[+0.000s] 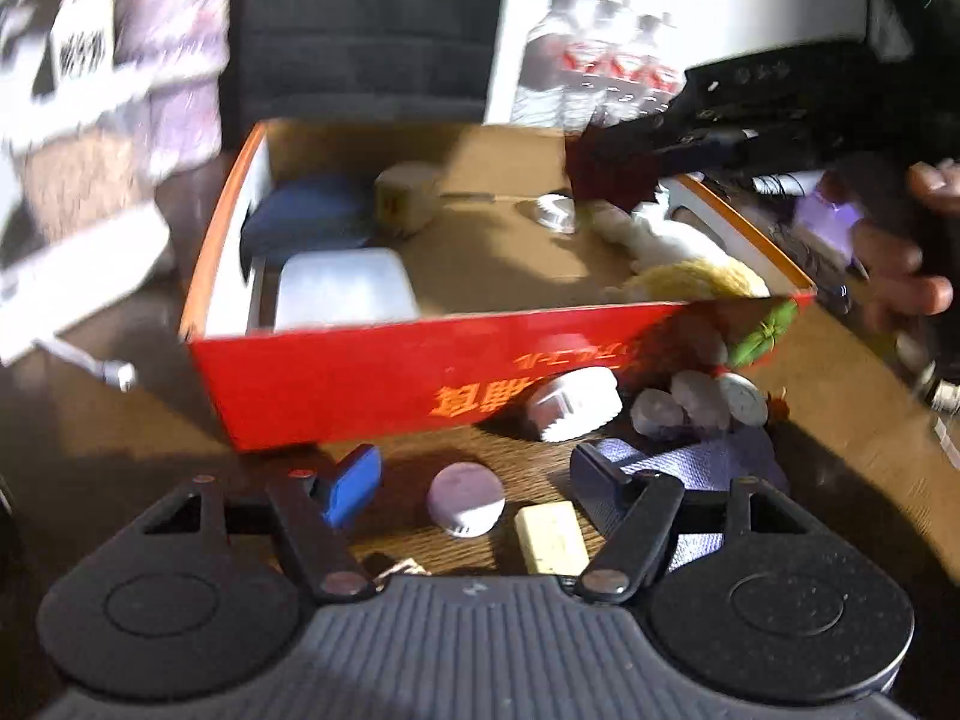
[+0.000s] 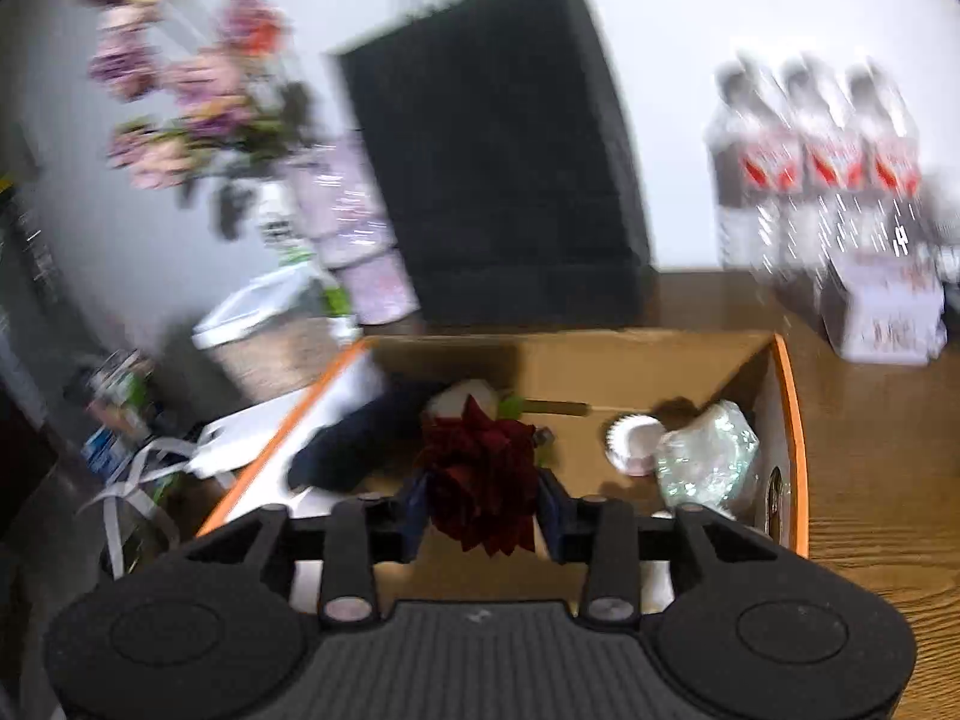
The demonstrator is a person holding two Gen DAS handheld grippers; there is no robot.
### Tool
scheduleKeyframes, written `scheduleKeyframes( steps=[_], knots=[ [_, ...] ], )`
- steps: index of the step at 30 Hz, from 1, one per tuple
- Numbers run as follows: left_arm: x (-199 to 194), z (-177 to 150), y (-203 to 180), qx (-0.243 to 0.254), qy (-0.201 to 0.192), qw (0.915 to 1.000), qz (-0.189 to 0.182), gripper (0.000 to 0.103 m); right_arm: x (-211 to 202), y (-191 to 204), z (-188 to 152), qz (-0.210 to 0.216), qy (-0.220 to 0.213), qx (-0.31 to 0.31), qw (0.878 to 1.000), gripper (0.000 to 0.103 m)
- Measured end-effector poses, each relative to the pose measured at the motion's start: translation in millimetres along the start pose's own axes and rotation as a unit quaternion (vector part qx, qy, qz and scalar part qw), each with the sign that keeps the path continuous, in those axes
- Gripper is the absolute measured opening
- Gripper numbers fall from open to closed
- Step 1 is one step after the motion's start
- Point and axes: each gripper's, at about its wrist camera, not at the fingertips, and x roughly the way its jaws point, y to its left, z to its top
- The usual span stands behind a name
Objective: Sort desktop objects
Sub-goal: 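Grasp the red rose with the right gripper and drop it into the box, then grasp the small white round cap with the left gripper while the right gripper grasps the white cup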
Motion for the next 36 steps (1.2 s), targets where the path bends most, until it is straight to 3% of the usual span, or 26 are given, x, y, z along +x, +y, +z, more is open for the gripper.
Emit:
scheduleKeyframes(
  steps=[3,5,11,13,14,18,22,25,30,32,36],
  knots=[
    [2.3,-4.8,7.7,-0.015,0.005,0.9999,-0.001,0.061,30.8,-8.0,5.7,-0.009,0.028,0.008,1.0,0.044],
    [5.5,-2.4,5.5,-0.008,0.002,0.9999,0.006,0.056,35.6,-8.6,1.3,-0.039,0.025,0.011,0.999,0.047],
    [8.0,-5.8,-3.0,0.018,-0.006,0.9996,0.022,0.052,-26.1,16.2,-48.8,-0.033,-0.04,-0.04,0.998,0.05],
    [7.9,-9.0,-3.8,0.013,-0.015,0.9994,0.028,0.041,-46.8,26.5,-72.7,-0.019,-0.042,-0.052,0.998,0.05],
    [6.8,-11.1,-4.1,0.014,-0.02,0.9992,0.033,0.029,-54.9,32.2,-83.7,-0.009,-0.041,-0.056,0.998,0.05],
    [3.0,-17.0,0.1,-0.008,-0.037,0.999,0.025,0.028,-53.1,48.8,-112.1,0.011,-0.013,-0.048,0.999,0.052],
    [-6.6,-16.4,5.0,-0.024,-0.062,0.9975,0.024,0.028,-16.7,64.4,-122.4,-0.016,0.025,-0.048,0.998,0.052],
    [-16.4,-15.5,10.2,-0.033,-0.085,0.9956,0.02,0.028,4.0,65.4,-121.7,-0.021,0.031,-0.019,0.999,0.052],
    [-22.6,-19.3,18.5,-0.043,-0.089,0.9948,0.026,0.028,17.4,66.9,-118.1,-0.017,0.014,0.029,0.999,0.051],
    [-29.4,-20.2,19.4,-0.045,-0.097,0.994,0.025,0.028,22.1,67.0,-120.1,-0.02,0.017,0.038,0.999,0.038],
    [-50.8,-22.2,13.3,-0.045,-0.113,0.9922,0.029,0.028,14.3,72.2,-124.2,-0.027,0.008,0.034,0.999,0.038]
  ],
)
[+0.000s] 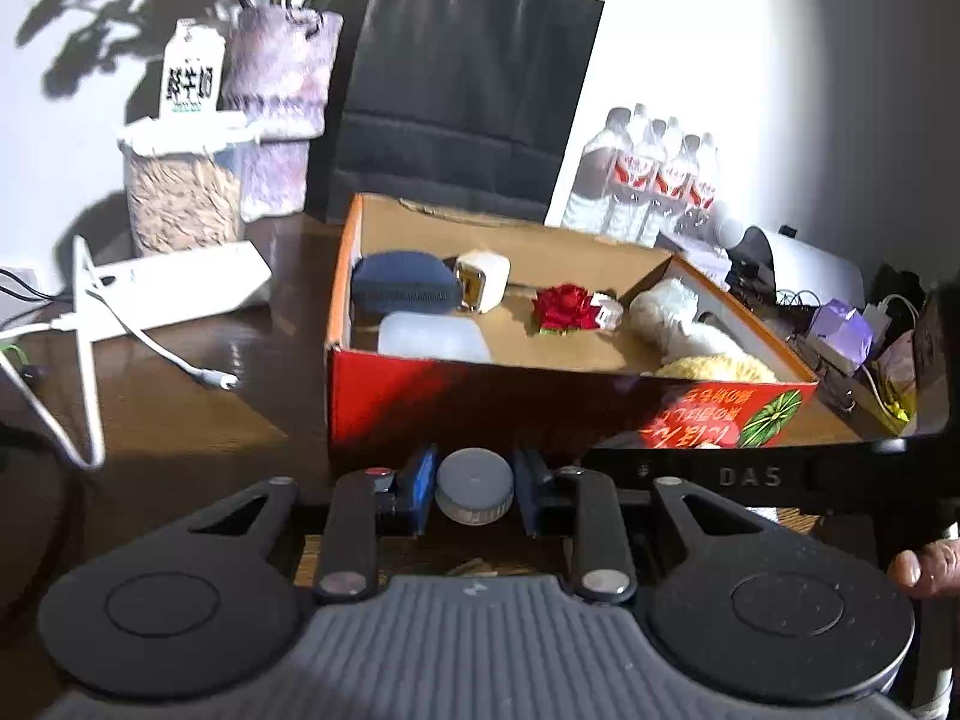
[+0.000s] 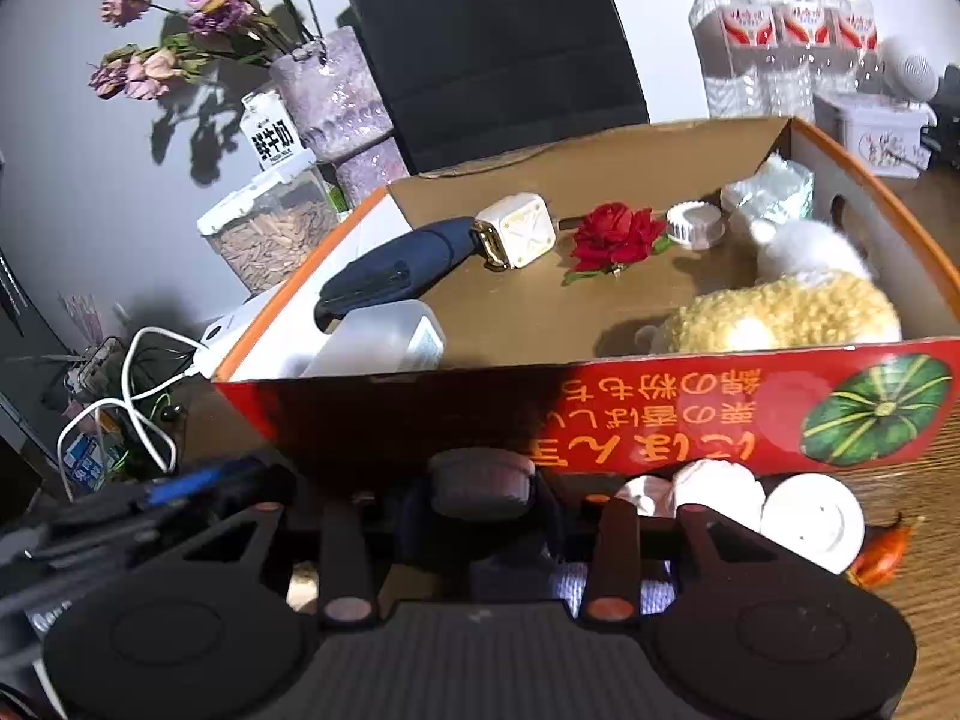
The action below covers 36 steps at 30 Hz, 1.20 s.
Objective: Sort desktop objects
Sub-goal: 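Grasp the small white round cap with the left gripper while the right gripper grasps the white cup, then carry the cap and cup over the box and open both grippers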
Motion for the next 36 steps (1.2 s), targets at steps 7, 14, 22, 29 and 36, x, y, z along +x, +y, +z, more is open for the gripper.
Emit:
scheduleKeyframes(
  steps=[7,14,22,29,36],
  knots=[
    [-77.7,-26.3,-35.0,0.04,-0.031,0.9984,-0.025,0.029,-95.1,1.3,-30.7,-0.033,-0.074,-0.095,0.992,0.038],
    [-103.5,-105.1,-53.6,0.045,0.019,0.9985,0.026,0.029,-160.6,-26.3,-126.0,-0.068,-0.059,-0.131,0.987,0.038],
    [-93.7,-127.6,-63.2,0.054,0.02,0.9966,0.058,0.032,-166.6,-22.1,-159.7,-0.09,-0.078,-0.123,0.985,0.04],
    [-105.0,-134.8,-63.0,0.061,0.018,0.997,0.045,0.075,-166.4,-12.0,-165.9,-0.086,-0.063,-0.143,0.984,0.062],
    [-96.8,-131.1,-55.1,0.054,0.012,0.9968,0.058,0.038,-157.4,-11.9,-163.5,-0.091,-0.05,-0.139,0.985,0.06]
  ],
)
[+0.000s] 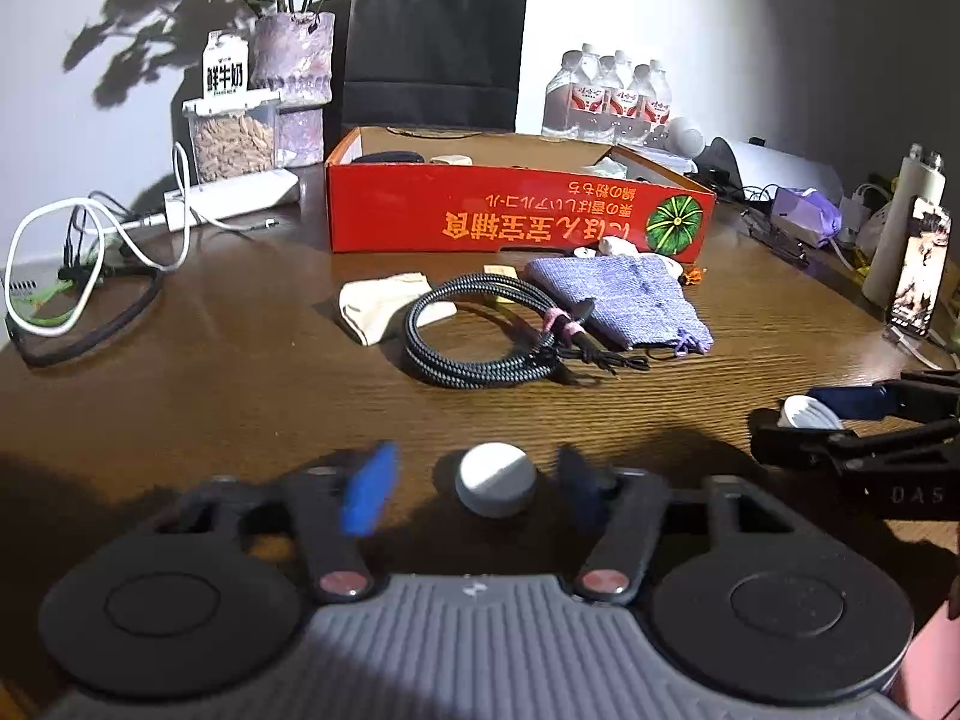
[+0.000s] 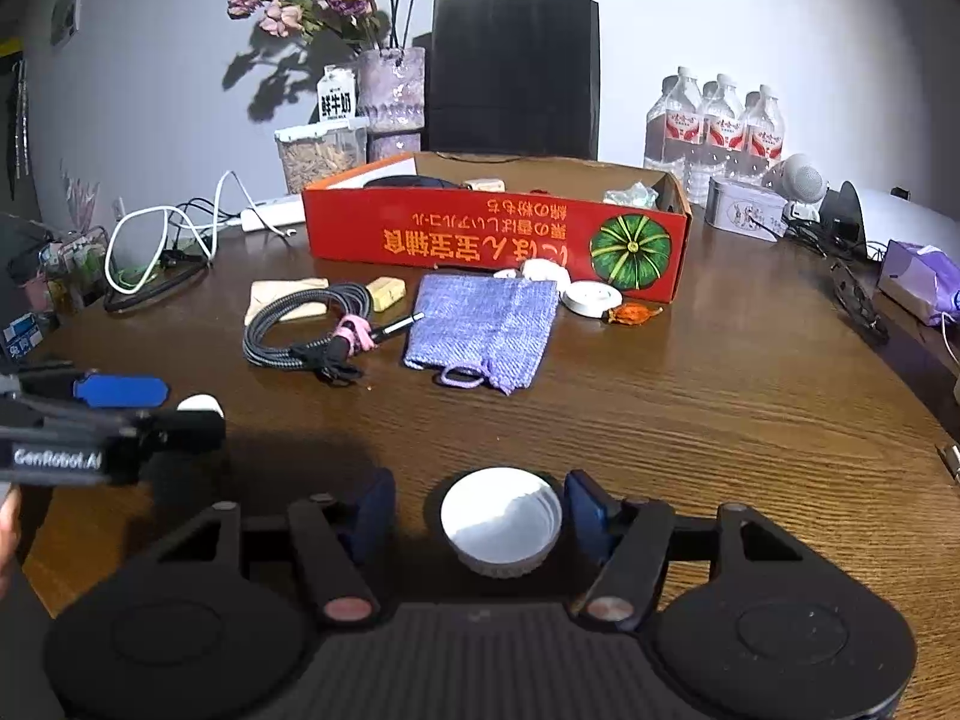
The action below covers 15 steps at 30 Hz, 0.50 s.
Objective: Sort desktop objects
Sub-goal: 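Carry the cap and cup over the box and open both grippers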
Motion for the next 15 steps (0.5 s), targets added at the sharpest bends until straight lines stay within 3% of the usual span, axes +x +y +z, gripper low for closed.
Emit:
scheduleKeyframes(
  steps=[1,4,9,15],
  knots=[
    [-0.3,0.2,-1.1,0.004,0.001,1.0,0.001,0.029,0.8,0.0,-0.5,0.001,0.003,0.0,1.0,0.056],
    [-4.8,-3.8,-3.6,0.009,-0.002,0.9998,-0.015,0.029,-3.6,2.6,-4.2,0.001,-0.002,-0.009,1.0,0.039],
    [-23.9,-6.4,-8.0,0.005,-0.005,0.9994,-0.033,0.029,-15.7,9.7,-12.2,0.009,-0.003,-0.011,1.0,0.039],
    [-66.9,36.8,-9.0,0.003,-0.079,0.993,-0.087,0.029,-63.8,9.6,15.2,0.028,-0.048,-0.009,0.998,0.039]
  ],
)
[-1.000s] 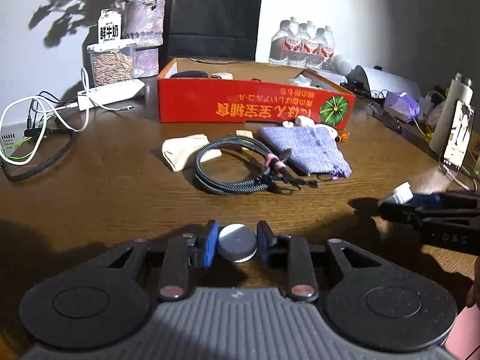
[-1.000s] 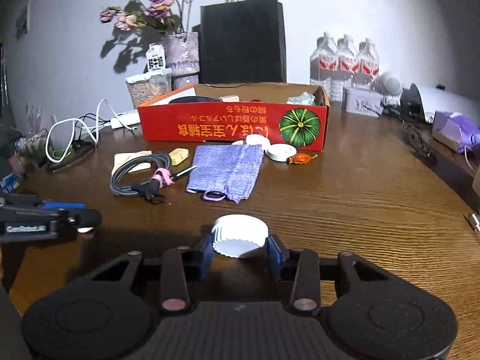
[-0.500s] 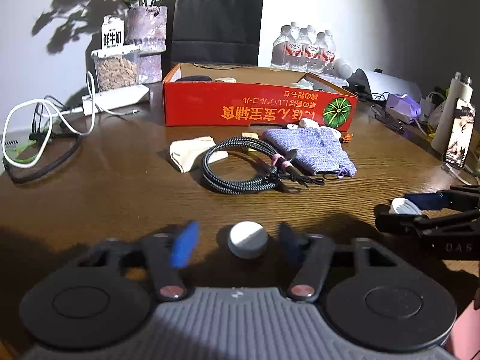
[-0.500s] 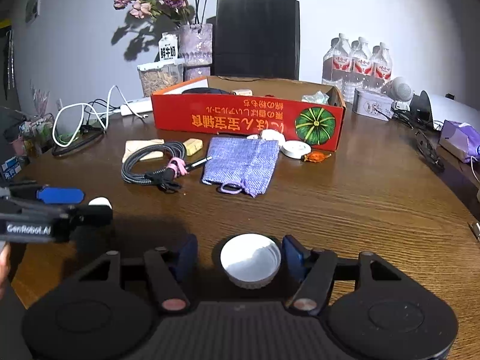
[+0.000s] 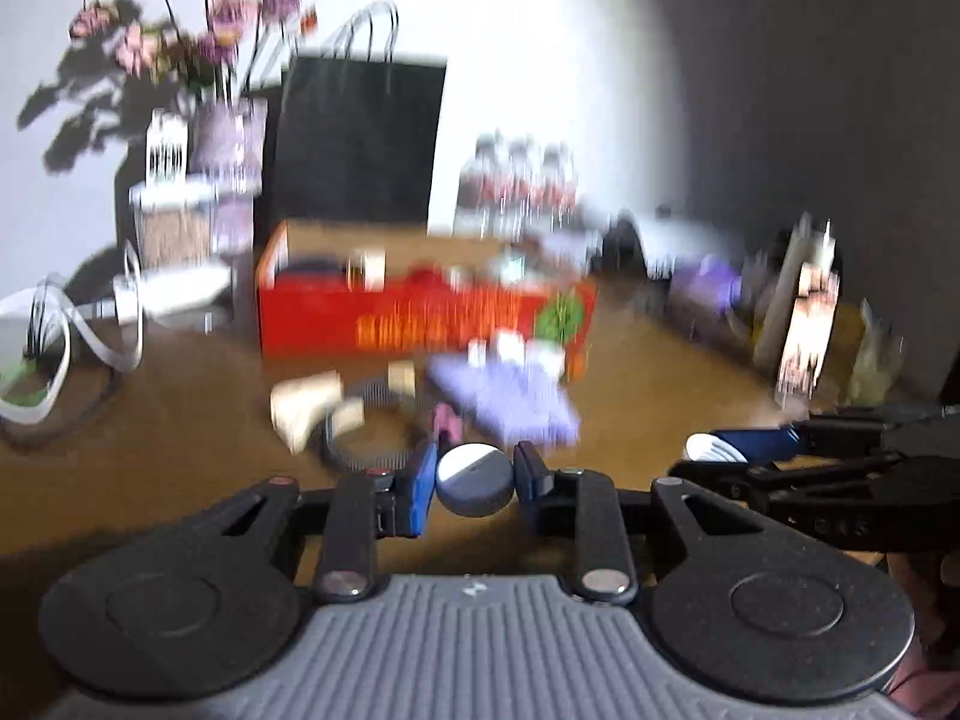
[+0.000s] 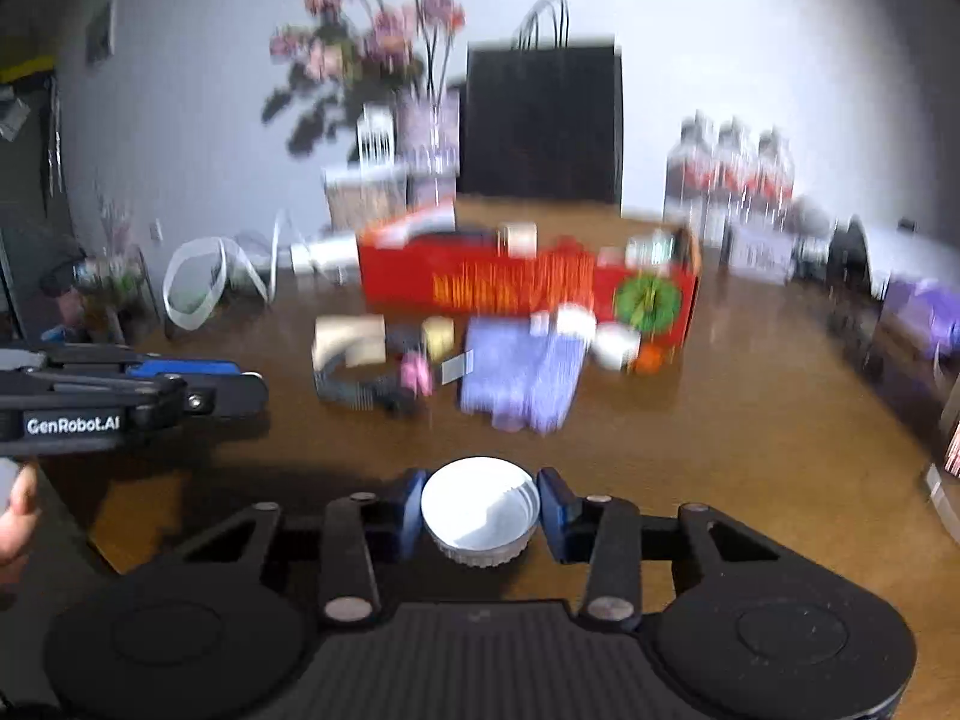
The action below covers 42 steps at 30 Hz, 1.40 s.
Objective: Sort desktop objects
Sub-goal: 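Carry the cap and cup over the box and open both grippers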
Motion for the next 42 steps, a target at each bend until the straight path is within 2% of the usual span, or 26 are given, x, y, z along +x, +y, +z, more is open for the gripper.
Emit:
scheduleKeyframes(
  steps=[4,7,10,14,16,18,20,23,25,28,30,32,34,36,37,39,42],
  knots=[
    [16.6,64.1,12.9,0.024,-0.037,0.999,0.012,0.029,-5.2,-16.0,56.8,0.006,-0.049,0.006,0.999,0.039],
    [44.6,122.8,29.6,0.03,-0.055,0.998,0.0,0.029,19.5,-32.8,113.5,-0.006,-0.071,-0.004,0.997,0.039],
    [95.3,172.4,53.6,0.009,-0.033,0.9994,0.005,0.029,61.7,-54.0,166.0,-0.005,-0.066,0.002,0.998,0.039],
    [188.9,208.9,69.3,0.001,0.022,0.9987,0.045,0.029,142.4,-79.4,221.4,-0.015,-0.016,0.014,1.0,0.039],
    [230.9,210.0,77.0,-0.002,0.049,0.9965,0.067,0.029,184.3,-86.3,235.8,-0.023,0.015,0.013,1.0,0.039],
    [271.5,203.4,84.7,-0.005,0.074,0.9945,0.074,0.029,226.1,-95.7,238.6,-0.016,0.052,0.026,0.998,0.039],
    [307.1,194.5,87.1,0.006,0.103,0.9917,0.076,0.029,275.6,-108.4,233.7,-0.028,0.108,0.043,0.993,0.039],
    [349.2,181.0,91.7,0.028,0.138,0.9859,0.091,0.029,326.1,-117.2,219.8,-0.043,0.166,0.055,0.984,0.039],
    [367.4,171.4,99.7,0.016,0.164,0.9816,0.096,0.029,346.2,-118.8,212.8,-0.043,0.188,0.05,0.98,0.039],
    [371.4,163.9,104.1,0.007,0.185,0.9794,0.081,0.029,359.0,-116.5,206.5,-0.053,0.2,0.034,0.978,0.039],
    [376.4,161.6,104.1,0.003,0.212,0.9738,0.082,0.03,362.5,-117.9,208.7,-0.051,0.201,0.03,0.978,0.039],
    [376.8,162.0,103.5,0.001,0.213,0.9734,0.084,0.031,368.9,-123.6,209.2,-0.061,0.21,0.024,0.975,0.04],
    [375.1,163.7,103.9,-0.004,0.216,0.9733,0.078,0.041,369.7,-131.4,213.0,-0.047,0.221,0.052,0.973,0.043],
    [371.3,168.6,101.8,-0.012,0.218,0.9739,0.062,0.058,361.9,-135.4,218.5,-0.04,0.208,0.066,0.975,0.054],
    [366.3,172.2,99.1,-0.014,0.216,0.9743,0.063,0.06,355.0,-136.7,223.0,-0.04,0.201,0.075,0.976,0.057],
    [354.3,182.3,93.0,-0.012,0.205,0.9757,0.076,0.077,341.2,-136.9,232.8,-0.034,0.191,0.08,0.978,0.057],
    [330.9,194.3,89.3,-0.018,0.189,0.9773,0.094,0.087,316.4,-128.9,246.7,-0.046,0.171,0.068,0.982,0.063]
  ],
)
